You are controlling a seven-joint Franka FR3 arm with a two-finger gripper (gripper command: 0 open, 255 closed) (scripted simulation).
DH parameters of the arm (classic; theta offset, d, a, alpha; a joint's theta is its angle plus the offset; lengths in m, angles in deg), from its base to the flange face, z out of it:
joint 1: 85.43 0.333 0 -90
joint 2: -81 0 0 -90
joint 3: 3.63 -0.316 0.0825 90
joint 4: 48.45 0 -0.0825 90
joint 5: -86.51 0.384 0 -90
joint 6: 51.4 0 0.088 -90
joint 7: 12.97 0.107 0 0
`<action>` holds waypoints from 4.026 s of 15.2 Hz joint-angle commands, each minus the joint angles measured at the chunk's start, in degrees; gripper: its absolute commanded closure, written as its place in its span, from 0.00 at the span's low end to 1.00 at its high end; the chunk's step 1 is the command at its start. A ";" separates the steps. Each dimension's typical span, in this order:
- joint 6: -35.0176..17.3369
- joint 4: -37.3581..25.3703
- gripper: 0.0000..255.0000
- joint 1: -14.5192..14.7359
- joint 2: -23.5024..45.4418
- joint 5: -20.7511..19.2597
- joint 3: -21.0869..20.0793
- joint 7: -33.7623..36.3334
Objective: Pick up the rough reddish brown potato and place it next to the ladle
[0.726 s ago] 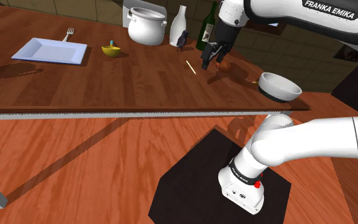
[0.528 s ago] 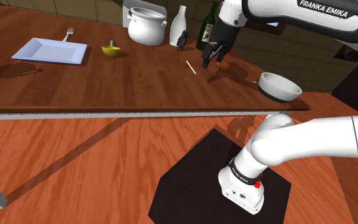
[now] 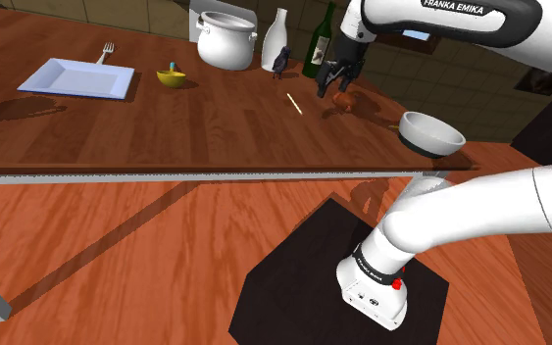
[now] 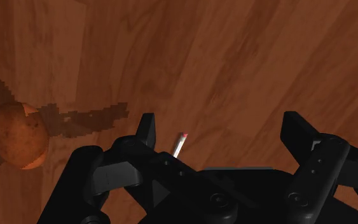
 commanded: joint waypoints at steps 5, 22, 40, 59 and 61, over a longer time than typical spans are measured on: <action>-4.46 -3.13 0.00 -3.39 7.01 -1.81 5.93 -2.16; -12.54 -17.82 0.00 -9.85 29.12 2.17 20.70 -9.95; -17.50 -14.54 1.00 -10.07 30.89 2.71 21.32 -10.39; -7.55 -23.53 1.00 -9.79 29.84 2.78 20.79 -10.87; -6.01 -25.12 1.00 -9.75 29.89 2.87 20.74 -11.00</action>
